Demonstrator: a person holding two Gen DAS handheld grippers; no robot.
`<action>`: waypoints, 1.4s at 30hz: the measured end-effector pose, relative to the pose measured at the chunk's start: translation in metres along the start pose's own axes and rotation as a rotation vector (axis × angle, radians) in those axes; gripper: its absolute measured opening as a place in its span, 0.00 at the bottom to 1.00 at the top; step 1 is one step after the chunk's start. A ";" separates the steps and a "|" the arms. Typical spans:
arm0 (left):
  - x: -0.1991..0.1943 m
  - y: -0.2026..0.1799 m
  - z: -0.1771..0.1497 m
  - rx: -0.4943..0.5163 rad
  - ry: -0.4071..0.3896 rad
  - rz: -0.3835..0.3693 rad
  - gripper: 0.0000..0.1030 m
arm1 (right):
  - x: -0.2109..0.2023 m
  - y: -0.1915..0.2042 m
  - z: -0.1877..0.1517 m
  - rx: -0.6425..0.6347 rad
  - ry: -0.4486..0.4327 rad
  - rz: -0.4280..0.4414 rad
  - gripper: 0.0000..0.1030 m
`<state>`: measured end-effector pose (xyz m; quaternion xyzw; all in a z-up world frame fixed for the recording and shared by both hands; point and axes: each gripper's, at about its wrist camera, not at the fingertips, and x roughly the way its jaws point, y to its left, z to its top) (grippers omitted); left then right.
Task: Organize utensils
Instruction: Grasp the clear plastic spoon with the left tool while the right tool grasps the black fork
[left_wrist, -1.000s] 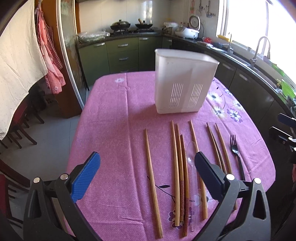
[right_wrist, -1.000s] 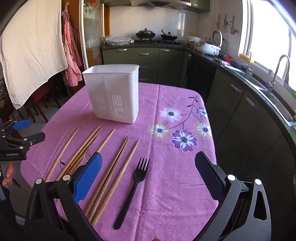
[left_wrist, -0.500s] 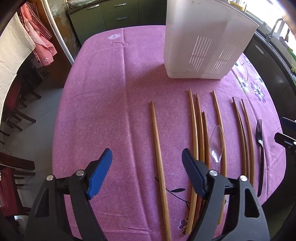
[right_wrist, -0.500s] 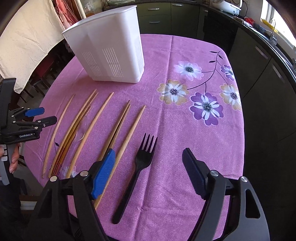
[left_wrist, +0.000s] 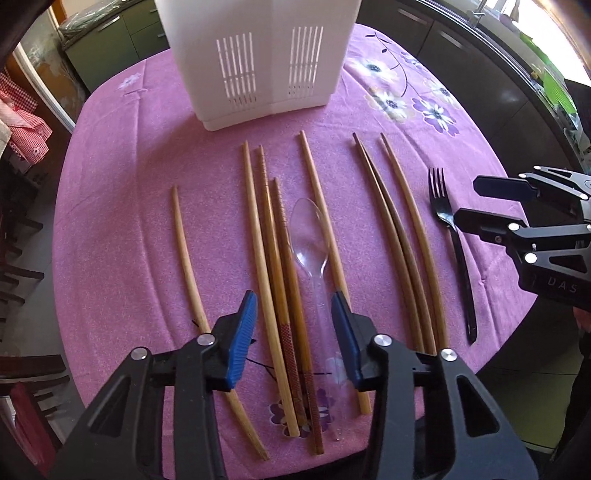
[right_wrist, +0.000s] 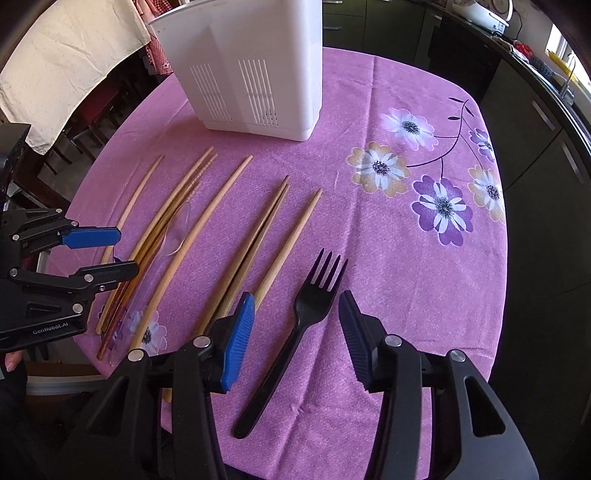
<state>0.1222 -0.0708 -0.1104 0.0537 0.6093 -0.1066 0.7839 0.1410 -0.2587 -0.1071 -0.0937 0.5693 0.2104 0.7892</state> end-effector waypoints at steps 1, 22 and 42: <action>0.001 -0.002 0.000 0.004 0.006 -0.001 0.33 | 0.000 -0.001 0.000 0.000 -0.001 0.000 0.46; 0.037 -0.025 0.018 0.021 0.100 0.035 0.10 | 0.000 -0.009 -0.009 0.013 -0.004 0.019 0.46; 0.002 -0.020 0.023 0.023 -0.066 0.016 0.08 | 0.012 -0.009 -0.015 0.044 0.131 0.044 0.35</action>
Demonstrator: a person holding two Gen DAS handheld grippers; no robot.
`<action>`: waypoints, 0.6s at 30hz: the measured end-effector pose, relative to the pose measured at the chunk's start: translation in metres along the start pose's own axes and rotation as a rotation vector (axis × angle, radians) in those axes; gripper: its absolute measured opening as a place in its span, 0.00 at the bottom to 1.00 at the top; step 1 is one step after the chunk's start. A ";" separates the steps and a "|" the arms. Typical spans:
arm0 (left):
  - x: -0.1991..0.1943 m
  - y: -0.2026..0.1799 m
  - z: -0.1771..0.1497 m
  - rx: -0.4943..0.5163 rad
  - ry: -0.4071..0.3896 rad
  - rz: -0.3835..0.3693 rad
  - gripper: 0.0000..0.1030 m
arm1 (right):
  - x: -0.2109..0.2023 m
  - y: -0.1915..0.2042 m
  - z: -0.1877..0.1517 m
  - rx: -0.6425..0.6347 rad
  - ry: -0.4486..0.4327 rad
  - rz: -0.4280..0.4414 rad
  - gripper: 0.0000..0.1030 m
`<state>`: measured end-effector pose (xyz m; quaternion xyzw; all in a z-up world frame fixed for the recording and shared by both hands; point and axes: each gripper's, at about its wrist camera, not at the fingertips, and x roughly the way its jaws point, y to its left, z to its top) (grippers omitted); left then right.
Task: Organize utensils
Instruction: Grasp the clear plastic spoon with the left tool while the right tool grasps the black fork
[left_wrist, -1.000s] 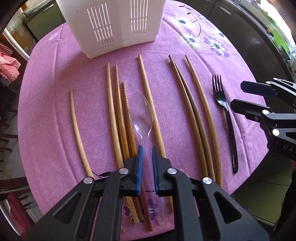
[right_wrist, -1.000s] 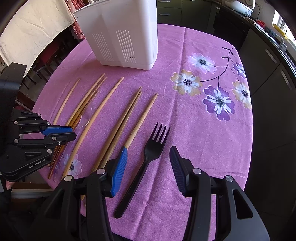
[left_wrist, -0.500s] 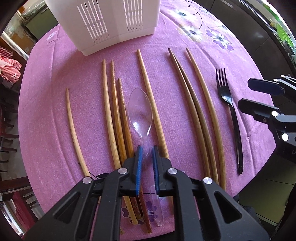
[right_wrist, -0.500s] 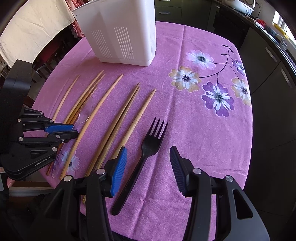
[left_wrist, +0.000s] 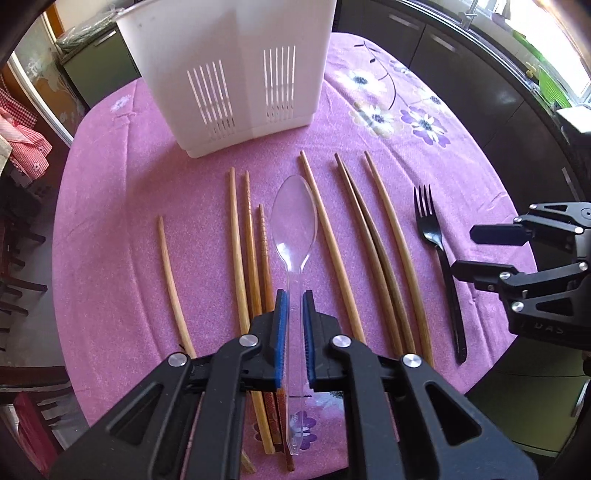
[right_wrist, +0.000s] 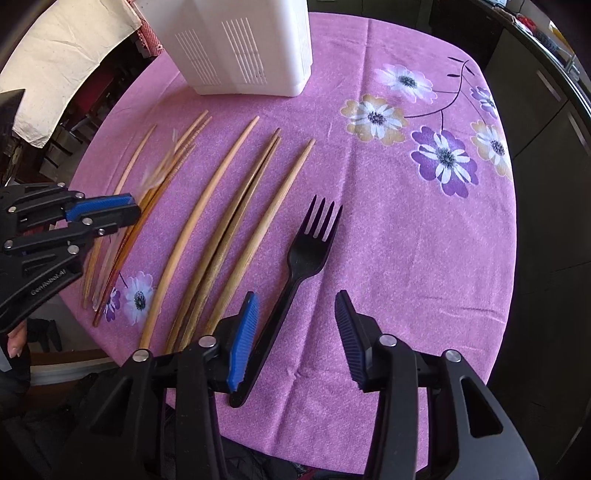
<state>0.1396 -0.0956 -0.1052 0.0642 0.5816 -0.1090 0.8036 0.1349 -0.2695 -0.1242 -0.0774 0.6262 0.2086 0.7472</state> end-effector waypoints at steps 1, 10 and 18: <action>-0.004 0.001 0.000 -0.003 -0.012 -0.005 0.08 | 0.002 0.001 0.001 0.004 0.011 0.000 0.33; -0.023 0.008 -0.015 0.003 -0.069 -0.035 0.08 | 0.026 0.022 0.015 0.004 0.090 -0.075 0.24; -0.041 0.013 -0.014 -0.010 -0.123 -0.066 0.08 | 0.030 0.034 0.019 -0.022 0.038 -0.088 0.10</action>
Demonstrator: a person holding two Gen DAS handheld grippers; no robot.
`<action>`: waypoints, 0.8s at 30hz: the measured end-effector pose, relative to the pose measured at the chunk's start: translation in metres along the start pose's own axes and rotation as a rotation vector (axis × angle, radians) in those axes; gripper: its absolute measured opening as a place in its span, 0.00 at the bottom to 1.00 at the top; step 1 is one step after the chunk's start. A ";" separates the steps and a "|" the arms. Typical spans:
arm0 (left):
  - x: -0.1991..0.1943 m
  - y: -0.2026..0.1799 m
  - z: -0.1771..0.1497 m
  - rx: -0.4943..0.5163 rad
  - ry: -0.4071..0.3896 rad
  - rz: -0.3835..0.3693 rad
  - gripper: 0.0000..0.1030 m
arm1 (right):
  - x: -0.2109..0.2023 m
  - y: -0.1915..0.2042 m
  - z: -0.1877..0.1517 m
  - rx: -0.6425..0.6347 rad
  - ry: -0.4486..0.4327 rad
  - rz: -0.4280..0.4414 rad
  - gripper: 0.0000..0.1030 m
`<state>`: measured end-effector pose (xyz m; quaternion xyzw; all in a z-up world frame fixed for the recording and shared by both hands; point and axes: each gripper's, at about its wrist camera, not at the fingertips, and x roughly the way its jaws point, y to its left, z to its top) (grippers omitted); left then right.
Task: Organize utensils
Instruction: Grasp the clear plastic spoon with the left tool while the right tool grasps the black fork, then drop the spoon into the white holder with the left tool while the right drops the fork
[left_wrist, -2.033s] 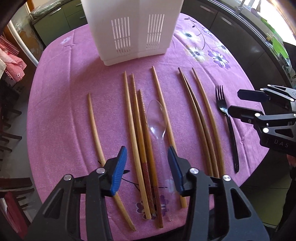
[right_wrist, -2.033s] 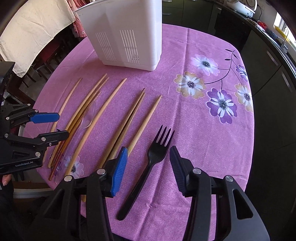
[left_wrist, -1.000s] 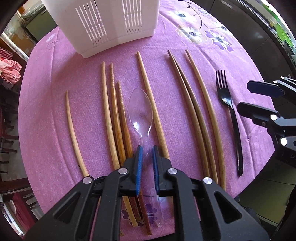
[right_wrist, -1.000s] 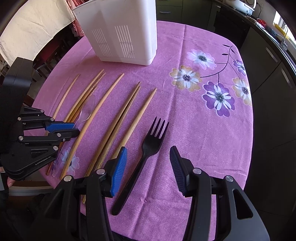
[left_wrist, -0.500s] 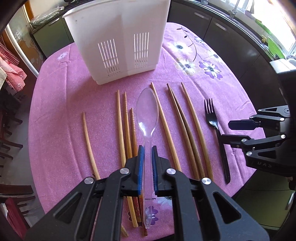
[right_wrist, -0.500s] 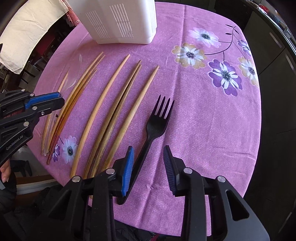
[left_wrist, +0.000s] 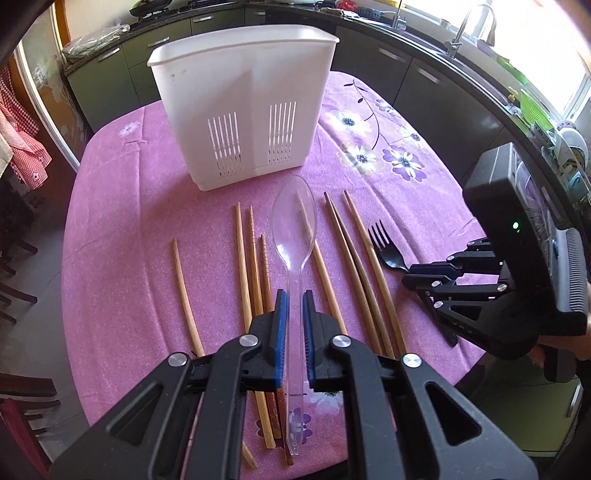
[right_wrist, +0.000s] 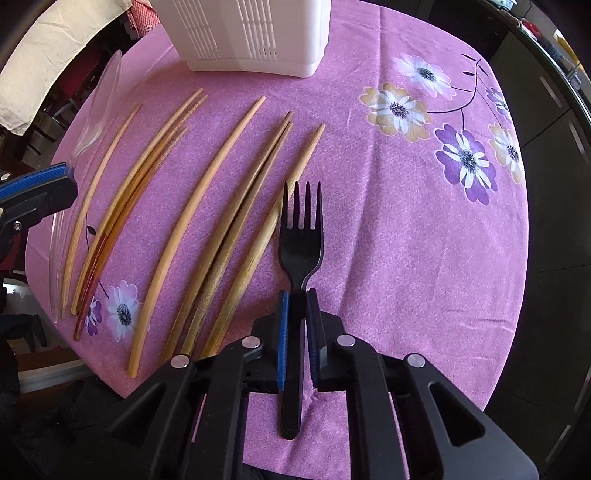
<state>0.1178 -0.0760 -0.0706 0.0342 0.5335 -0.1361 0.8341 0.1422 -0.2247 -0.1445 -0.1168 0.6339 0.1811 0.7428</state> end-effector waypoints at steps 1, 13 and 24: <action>-0.005 0.001 0.002 -0.003 -0.012 -0.007 0.08 | 0.000 0.001 -0.001 -0.006 -0.011 -0.003 0.09; -0.115 0.016 0.082 -0.078 -0.454 -0.076 0.08 | -0.040 -0.033 -0.037 0.047 -0.211 0.156 0.10; -0.096 0.028 0.168 -0.108 -0.768 0.107 0.08 | -0.080 -0.049 -0.050 0.052 -0.353 0.198 0.10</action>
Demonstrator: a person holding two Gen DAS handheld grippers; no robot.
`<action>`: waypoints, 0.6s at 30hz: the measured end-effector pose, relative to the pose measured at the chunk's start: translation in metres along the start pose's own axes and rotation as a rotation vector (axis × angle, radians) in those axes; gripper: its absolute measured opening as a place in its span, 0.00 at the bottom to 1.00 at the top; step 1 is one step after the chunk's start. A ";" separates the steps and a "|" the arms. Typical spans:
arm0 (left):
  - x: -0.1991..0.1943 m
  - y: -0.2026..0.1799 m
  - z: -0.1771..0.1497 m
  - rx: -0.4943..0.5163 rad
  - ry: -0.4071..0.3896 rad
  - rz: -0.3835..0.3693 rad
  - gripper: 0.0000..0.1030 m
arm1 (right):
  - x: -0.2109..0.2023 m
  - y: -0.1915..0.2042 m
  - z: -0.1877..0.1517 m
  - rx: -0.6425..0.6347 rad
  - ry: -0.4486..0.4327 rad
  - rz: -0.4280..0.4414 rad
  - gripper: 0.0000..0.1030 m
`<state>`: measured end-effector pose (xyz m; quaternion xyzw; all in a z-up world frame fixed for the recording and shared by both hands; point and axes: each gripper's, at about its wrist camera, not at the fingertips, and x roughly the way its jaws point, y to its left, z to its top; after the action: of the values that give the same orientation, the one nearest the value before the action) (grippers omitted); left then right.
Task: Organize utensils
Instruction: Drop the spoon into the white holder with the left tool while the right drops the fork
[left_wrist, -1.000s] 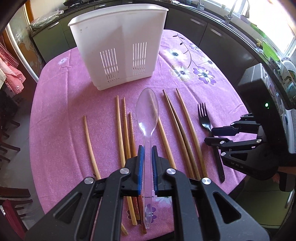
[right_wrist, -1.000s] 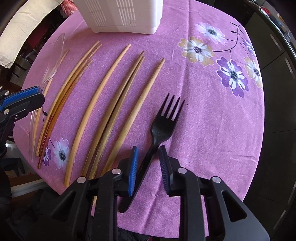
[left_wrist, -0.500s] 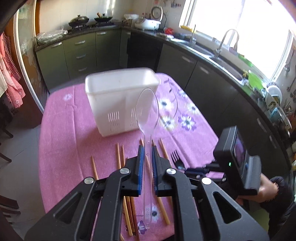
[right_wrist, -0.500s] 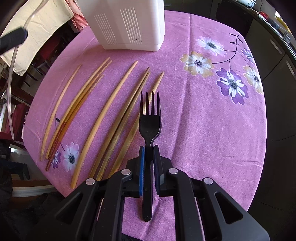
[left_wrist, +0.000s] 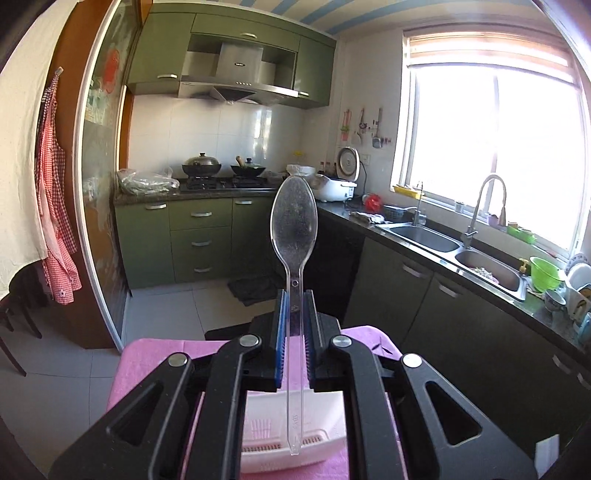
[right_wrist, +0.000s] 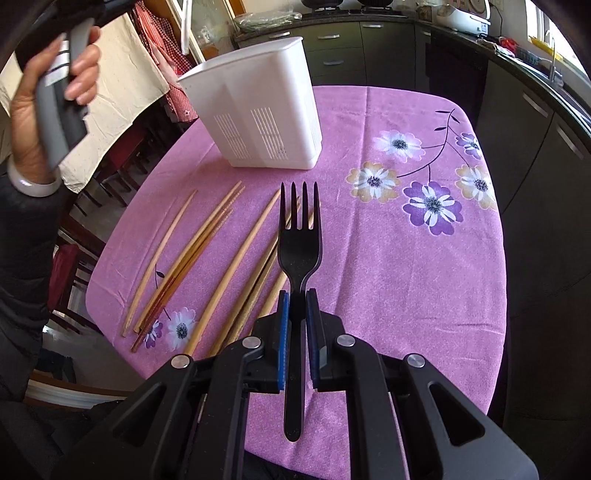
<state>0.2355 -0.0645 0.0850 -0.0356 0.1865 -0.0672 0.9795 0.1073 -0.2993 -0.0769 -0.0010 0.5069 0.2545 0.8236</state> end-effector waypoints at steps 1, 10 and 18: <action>0.008 0.001 -0.003 0.000 0.001 0.008 0.08 | -0.002 0.000 0.003 -0.001 -0.011 0.005 0.10; 0.042 0.017 -0.049 0.010 0.135 0.045 0.08 | -0.023 0.009 0.045 -0.016 -0.136 0.032 0.10; 0.036 0.027 -0.076 0.033 0.222 0.024 0.12 | -0.059 0.031 0.128 -0.047 -0.351 0.053 0.10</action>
<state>0.2439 -0.0467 -0.0010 -0.0098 0.2930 -0.0622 0.9540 0.1795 -0.2638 0.0426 0.0377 0.3493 0.2842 0.8921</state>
